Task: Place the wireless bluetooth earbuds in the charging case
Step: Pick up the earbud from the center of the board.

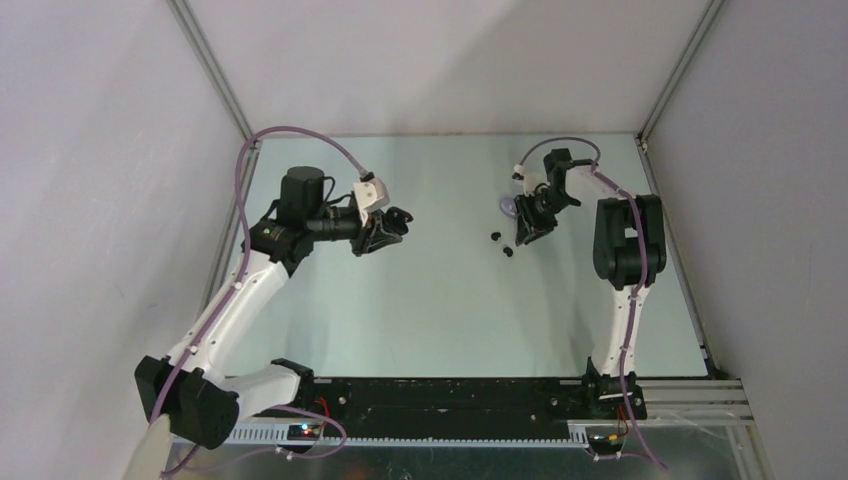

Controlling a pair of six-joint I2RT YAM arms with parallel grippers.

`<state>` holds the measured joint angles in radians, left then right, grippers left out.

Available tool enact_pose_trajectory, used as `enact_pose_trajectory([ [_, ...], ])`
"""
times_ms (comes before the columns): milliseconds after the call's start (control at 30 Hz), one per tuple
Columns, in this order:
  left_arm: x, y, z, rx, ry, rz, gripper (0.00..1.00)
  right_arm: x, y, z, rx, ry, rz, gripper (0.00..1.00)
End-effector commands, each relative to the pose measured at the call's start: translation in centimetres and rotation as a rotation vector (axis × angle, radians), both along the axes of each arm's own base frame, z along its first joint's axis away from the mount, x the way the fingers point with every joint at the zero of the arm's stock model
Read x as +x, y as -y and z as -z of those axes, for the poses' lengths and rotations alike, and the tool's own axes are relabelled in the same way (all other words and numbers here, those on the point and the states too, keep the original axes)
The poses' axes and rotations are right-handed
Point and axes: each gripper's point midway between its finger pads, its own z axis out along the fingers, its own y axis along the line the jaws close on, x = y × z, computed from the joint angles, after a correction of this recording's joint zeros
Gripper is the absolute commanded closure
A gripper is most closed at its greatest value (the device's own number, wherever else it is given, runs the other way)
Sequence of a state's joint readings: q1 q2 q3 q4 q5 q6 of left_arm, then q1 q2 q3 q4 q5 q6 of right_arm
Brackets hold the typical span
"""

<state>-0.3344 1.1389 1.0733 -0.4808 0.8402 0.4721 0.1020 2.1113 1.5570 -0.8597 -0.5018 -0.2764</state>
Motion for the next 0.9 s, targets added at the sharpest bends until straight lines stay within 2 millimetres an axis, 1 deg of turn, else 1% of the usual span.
enact_pose_trajectory([
  [0,0.1,0.5,-0.2,-0.001,0.031,0.015,0.99,2.6,-0.7,-1.3,-0.076,0.137,-0.144,0.65],
  [33,0.1,0.5,0.0,0.004,0.027,0.014,0.99,2.6,-1.1,-0.9,-0.083,0.134,-0.16,0.65],
  [67,0.2,0.5,0.1,0.005,0.027,0.014,0.99,2.9,-1.0,-0.9,-0.103,0.143,-0.168,0.64],
  [133,0.3,0.5,0.1,0.008,0.028,0.012,0.99,2.8,-1.2,-0.4,-0.122,0.14,-0.19,0.65],
  [200,0.3,0.5,0.2,0.012,0.029,0.011,0.99,2.5,-1.4,0.0,-0.121,0.129,-0.206,0.65],
  [300,0.4,0.4,0.2,0.016,0.036,0.008,0.99,2.0,-1.2,0.6,-0.123,0.107,-0.214,0.65],
  [400,0.3,0.4,0.1,0.016,0.042,0.007,1.0,1.9,-0.8,0.6,-0.113,0.102,-0.209,0.67],
  [467,0.3,0.4,0.1,0.016,0.039,0.007,1.0,1.8,-0.8,0.6,-0.104,0.097,-0.211,0.67],
  [767,0.1,0.3,0.0,0.017,0.047,0.008,1.0,0.1,-2.1,0.5,-0.067,0.055,-0.268,0.64],
  [867,0.1,0.3,0.1,0.02,0.048,0.007,1.0,-0.1,-2.2,0.6,-0.071,0.048,-0.276,0.63],
])
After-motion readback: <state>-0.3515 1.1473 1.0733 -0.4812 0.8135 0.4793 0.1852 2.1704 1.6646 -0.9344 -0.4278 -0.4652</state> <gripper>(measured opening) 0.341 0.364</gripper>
